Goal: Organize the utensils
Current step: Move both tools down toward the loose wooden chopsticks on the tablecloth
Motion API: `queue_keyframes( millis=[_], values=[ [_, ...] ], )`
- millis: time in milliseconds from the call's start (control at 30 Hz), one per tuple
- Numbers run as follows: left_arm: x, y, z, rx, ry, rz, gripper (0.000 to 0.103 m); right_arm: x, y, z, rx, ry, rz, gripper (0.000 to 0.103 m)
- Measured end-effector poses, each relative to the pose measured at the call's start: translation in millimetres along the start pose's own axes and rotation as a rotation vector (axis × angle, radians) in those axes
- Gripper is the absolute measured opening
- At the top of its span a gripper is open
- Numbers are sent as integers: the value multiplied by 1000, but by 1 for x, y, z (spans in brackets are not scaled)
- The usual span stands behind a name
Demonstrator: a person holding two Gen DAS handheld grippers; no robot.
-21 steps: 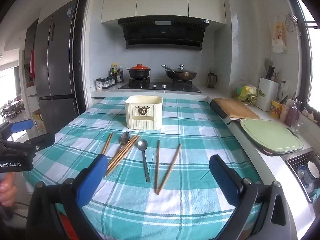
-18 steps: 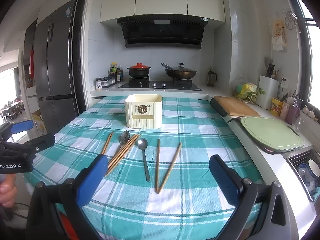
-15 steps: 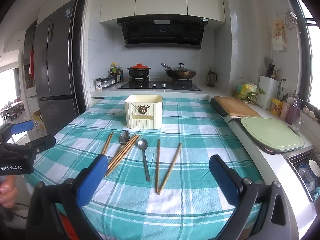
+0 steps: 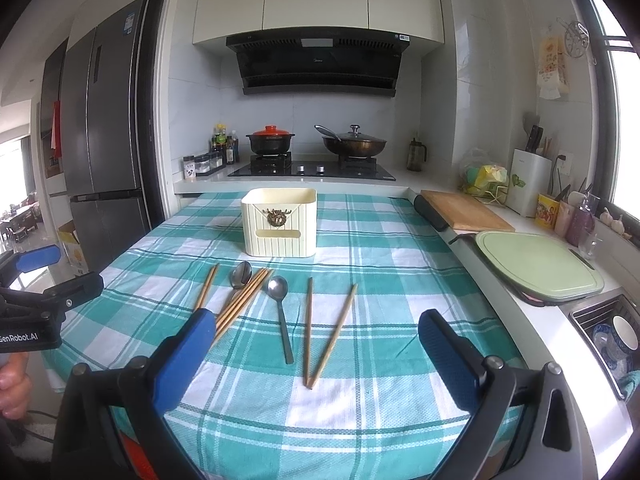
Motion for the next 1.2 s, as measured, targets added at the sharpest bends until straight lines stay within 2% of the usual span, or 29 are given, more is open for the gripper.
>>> queue_keyframes(
  millis=[133,367,467,633,733,867,1000,1200],
  values=[
    [1,-1,4,13,-7,-5,103,-2,-2,0,15,-16,-30,103],
    [7,-4,14,37,4,-23,103,-3,-6,8,23,14,50,103],
    [15,-5,24,59,10,-42,103,-2,-13,13,68,23,67,103],
    [32,-6,48,91,42,-51,103,-8,-14,22,61,12,66,103],
    [41,-7,73,118,52,-58,103,-14,-14,30,59,-6,55,103],
    [48,-14,123,186,62,-52,103,-23,-18,46,102,-13,64,103],
    [53,-31,177,269,83,-26,103,-30,-23,59,139,-21,70,103],
    [61,-60,233,389,90,-73,102,-39,-26,73,184,-37,67,103]
  ],
)
Point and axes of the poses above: each gripper's, at about its wrist camera, not at the fingertips, and z roughly the way its jaws point, x to its left, y to its top, the point moved 10 cm from there along z, roughly the way its jaws point, and after that the axes turned 3 degrees about z, right-handed, at the moved point
